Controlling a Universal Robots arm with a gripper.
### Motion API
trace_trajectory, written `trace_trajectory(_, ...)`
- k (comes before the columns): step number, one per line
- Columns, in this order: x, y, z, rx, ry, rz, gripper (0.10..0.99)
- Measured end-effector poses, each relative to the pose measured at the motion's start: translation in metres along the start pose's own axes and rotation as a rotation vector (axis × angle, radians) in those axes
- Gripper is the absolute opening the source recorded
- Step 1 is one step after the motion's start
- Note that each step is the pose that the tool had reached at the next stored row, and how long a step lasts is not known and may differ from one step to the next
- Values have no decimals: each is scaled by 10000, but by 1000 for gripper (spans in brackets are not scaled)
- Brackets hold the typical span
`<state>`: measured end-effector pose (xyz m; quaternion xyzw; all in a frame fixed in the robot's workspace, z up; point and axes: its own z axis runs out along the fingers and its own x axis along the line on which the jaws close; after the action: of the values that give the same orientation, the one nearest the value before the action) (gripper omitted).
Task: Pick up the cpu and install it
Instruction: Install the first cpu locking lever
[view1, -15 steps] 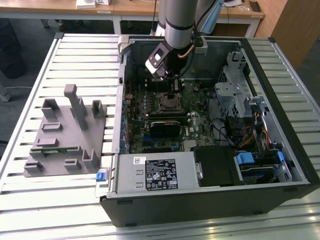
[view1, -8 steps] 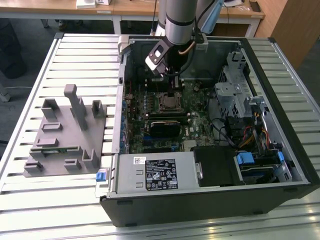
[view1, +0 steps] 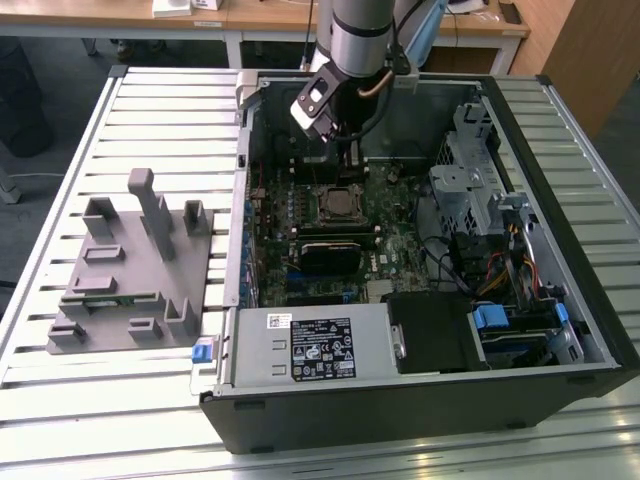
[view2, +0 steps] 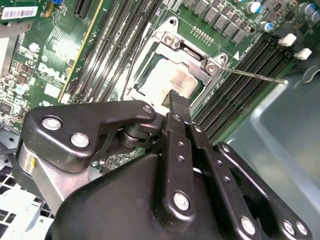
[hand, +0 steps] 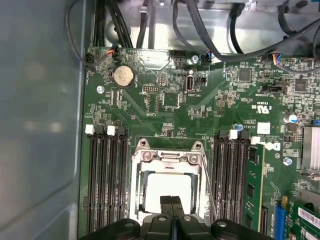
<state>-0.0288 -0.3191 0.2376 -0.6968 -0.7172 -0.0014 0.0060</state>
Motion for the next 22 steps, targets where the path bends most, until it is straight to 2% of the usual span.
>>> trace_trajectory(13, 2, -1, -170, 0, 1, 0, 106)
trace_trajectory(16, 3, -2, -240, 0, 0, 0, 106)
trace_trajectory(22, 5, -3, -435, -1, 1, 0, 106)
